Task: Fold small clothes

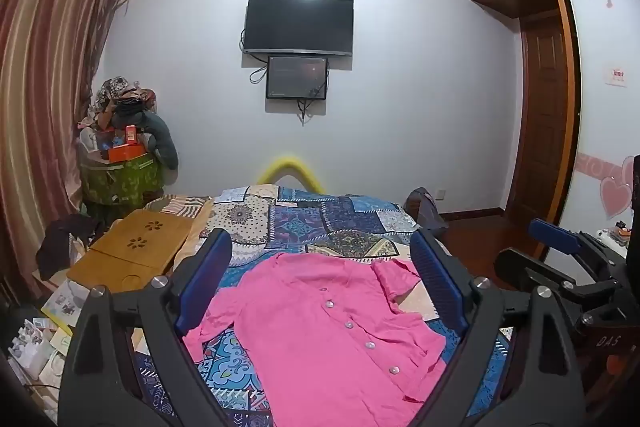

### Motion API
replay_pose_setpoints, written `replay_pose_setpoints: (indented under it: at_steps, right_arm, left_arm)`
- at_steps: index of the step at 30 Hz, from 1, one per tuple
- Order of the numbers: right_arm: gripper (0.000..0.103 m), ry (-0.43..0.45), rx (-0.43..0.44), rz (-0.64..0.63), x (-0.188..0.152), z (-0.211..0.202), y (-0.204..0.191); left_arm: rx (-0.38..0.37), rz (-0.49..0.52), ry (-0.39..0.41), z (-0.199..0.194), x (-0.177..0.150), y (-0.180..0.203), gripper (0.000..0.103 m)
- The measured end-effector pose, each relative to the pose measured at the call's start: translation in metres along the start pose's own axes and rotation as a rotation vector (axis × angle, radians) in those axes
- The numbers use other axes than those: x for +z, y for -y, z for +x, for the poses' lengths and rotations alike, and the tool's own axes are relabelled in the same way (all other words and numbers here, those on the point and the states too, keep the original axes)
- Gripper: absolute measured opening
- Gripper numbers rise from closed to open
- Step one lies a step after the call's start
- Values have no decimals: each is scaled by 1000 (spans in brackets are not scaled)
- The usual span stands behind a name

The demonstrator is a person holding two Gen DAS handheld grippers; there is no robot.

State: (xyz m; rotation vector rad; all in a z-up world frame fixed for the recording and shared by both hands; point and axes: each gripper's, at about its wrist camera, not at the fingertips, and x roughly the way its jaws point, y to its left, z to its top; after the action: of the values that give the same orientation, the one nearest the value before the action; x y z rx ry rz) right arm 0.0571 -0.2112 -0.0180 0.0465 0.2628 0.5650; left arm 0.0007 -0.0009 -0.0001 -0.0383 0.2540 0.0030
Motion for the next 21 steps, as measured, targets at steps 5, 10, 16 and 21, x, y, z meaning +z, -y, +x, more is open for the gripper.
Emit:
replay_pose_setpoints:
  at_steps: [5,10,16,21]
  right_arm:
    - [103,-9,-1,2,-1,2,1]
    - [103,-15,-6,3,-2,2,0]
    - [103,-21,-19,20,-5,6,4]
    - [103,-24,-23,26,-5,6,8]
  left_arm:
    - [-8,3,8,0,-2,2,91]
    - [-21,-24,-12,5,-1,-7,91]
    - [2,-4,-7,12,-6,-4,94]
    - [2,5,-5,13,-7,-3,95]
